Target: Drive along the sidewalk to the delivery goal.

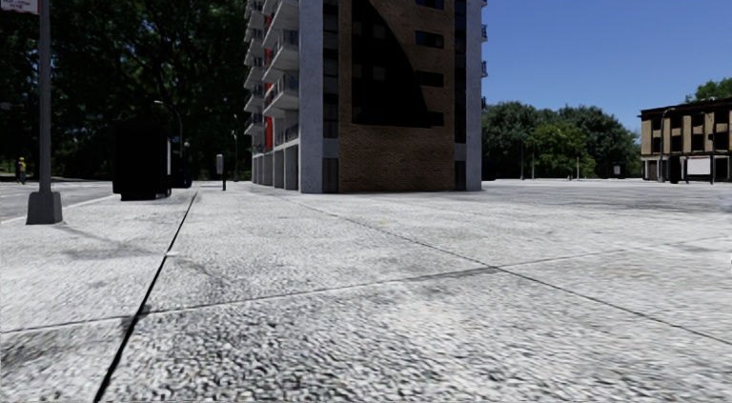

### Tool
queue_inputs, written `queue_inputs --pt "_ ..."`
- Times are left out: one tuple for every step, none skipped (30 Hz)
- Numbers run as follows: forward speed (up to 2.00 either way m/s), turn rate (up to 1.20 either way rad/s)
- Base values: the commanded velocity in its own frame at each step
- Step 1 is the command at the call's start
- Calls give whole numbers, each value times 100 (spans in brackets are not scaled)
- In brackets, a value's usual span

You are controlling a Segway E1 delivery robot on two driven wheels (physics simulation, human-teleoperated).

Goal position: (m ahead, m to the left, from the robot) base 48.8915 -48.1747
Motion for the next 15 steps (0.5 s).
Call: queue_inputs --pt "200 -43" --pt "200 -43" --pt "200 -43" --pt "200 -43" --pt "200 -43" --pt "200 -43" --pt "200 -43" --pt "200 -43" --pt "200 -43" --pt "200 -43" --pt "200 -43" --pt "200 -43" --pt "200 -43" --pt "200 -43" --pt "200 -43"
